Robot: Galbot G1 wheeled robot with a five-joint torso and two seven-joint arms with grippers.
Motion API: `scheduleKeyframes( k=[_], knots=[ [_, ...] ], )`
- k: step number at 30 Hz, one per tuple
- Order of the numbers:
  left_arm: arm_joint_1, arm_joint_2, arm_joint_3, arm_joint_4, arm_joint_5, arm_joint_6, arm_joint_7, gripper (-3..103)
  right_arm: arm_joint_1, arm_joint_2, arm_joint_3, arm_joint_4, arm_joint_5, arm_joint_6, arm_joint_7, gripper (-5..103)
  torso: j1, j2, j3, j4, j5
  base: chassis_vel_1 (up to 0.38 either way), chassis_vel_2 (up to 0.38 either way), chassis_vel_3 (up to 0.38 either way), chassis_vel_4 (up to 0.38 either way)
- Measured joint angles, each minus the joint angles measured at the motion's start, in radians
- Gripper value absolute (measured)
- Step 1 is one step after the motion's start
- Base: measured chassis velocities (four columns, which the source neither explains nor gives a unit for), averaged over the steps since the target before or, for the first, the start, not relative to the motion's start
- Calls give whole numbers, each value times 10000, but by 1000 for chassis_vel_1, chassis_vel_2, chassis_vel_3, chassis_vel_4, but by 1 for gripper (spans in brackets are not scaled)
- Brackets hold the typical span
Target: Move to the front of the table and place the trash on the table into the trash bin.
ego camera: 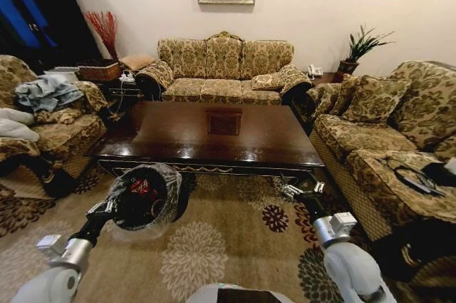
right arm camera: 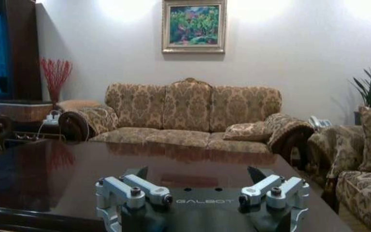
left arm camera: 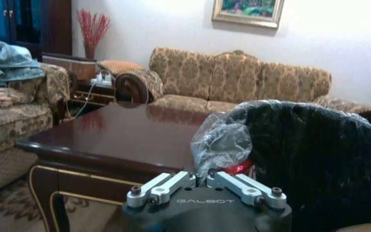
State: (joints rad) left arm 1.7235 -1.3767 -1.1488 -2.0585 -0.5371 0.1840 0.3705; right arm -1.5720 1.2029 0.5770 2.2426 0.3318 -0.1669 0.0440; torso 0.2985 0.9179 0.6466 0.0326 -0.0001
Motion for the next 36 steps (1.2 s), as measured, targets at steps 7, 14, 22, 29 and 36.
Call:
scheduleKeyframes(
  k=[7, 14, 22, 29, 36],
  knots=[
    [207, -257, 426, 156, 936, -593, -45, 3, 460, 6, 6, -287, -4, -53, -26, 100, -130, -305, -173, 5, 5, 0, 0, 0, 0],
    [-222, -499, 735, 794, 956, -657, -122, 3, 586, 23, -27, -427, 115, -228, -115, 100, -261, -612, -349, -1, 0, 0, 0, 0, 0],
    [-389, -265, 447, 2412, 1269, -1288, -56, 3, 783, 585, -147, -1104, -354, 22, -350, 100, -426, -981, -553, 4, 1, 0, 0, 0, 0],
    [-214, -144, 198, 3089, 335, -1714, 233, 3, 865, 732, -282, -1179, -447, 12, -377, 100, -550, -1265, -712, 0, -1, 0, 0, 0, 0],
    [92, 76, 116, 2991, -502, -2243, 611, 3, 962, 791, -642, -1017, -736, -150, -405, 100, -695, -1602, -904, 3, -2, 0, 0, 0, 0]
  ],
)
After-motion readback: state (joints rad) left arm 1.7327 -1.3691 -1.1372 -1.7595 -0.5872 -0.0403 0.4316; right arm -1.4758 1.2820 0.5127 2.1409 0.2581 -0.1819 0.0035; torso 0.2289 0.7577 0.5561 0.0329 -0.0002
